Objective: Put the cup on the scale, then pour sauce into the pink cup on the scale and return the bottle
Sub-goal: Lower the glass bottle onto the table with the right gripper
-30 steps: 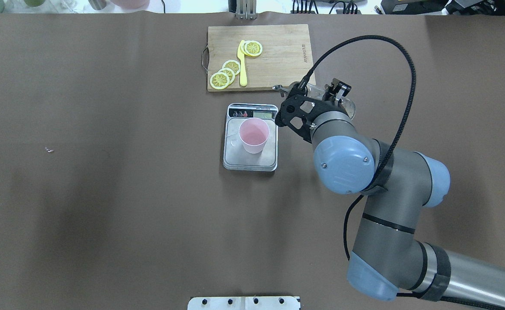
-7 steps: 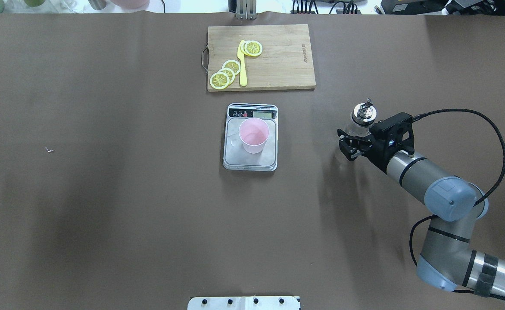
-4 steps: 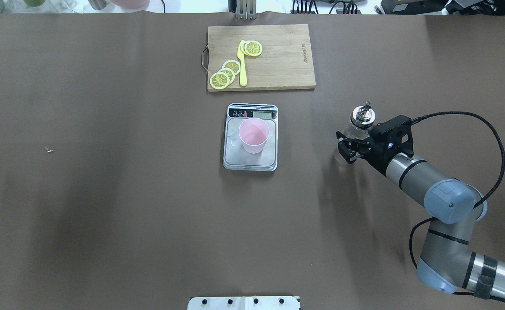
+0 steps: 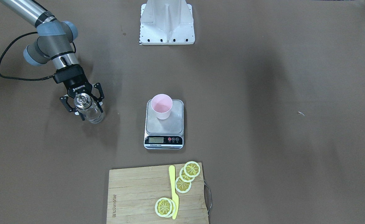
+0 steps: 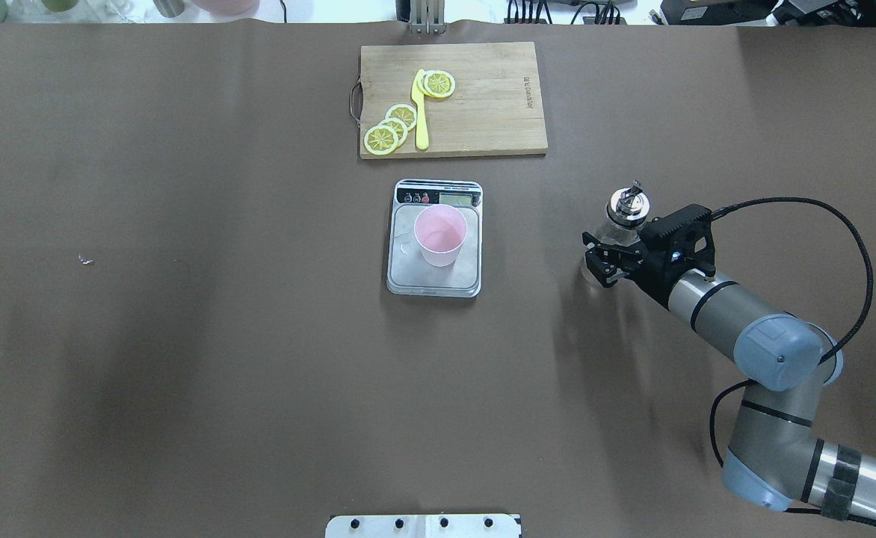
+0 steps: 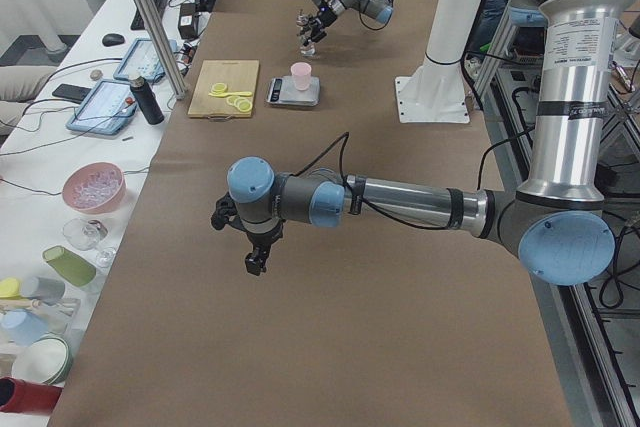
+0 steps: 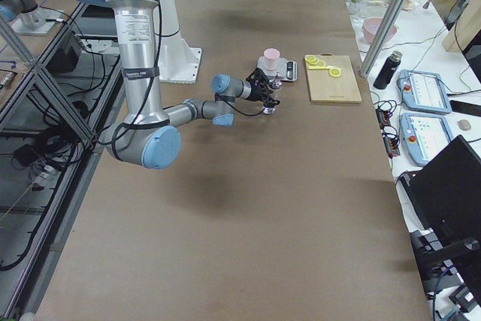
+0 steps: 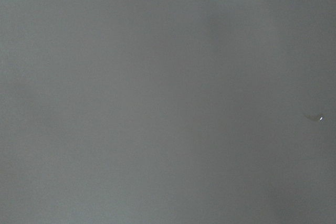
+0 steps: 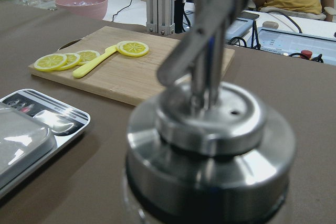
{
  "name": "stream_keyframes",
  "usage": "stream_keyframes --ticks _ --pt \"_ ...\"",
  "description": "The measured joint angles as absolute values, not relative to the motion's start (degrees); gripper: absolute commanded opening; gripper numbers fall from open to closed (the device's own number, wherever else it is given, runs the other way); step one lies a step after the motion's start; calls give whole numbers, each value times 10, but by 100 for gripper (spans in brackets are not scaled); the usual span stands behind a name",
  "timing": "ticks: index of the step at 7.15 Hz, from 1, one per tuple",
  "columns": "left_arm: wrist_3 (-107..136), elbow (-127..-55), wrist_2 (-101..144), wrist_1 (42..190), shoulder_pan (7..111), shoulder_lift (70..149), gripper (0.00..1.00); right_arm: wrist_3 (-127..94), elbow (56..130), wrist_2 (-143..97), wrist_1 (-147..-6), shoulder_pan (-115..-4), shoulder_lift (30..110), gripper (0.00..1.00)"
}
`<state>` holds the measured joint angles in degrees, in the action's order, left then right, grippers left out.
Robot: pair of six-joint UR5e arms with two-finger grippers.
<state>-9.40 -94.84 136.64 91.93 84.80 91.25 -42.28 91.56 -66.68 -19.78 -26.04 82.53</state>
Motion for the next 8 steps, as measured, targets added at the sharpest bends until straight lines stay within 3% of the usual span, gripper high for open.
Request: stream_keyframes --ticks 4,8 --pt "-94 -953 1366 919 848 912 100 -423 912 -667 -198 -259 825 33" --pt "-94 -954 1365 919 848 912 100 -423 909 -667 -198 -259 824 78"
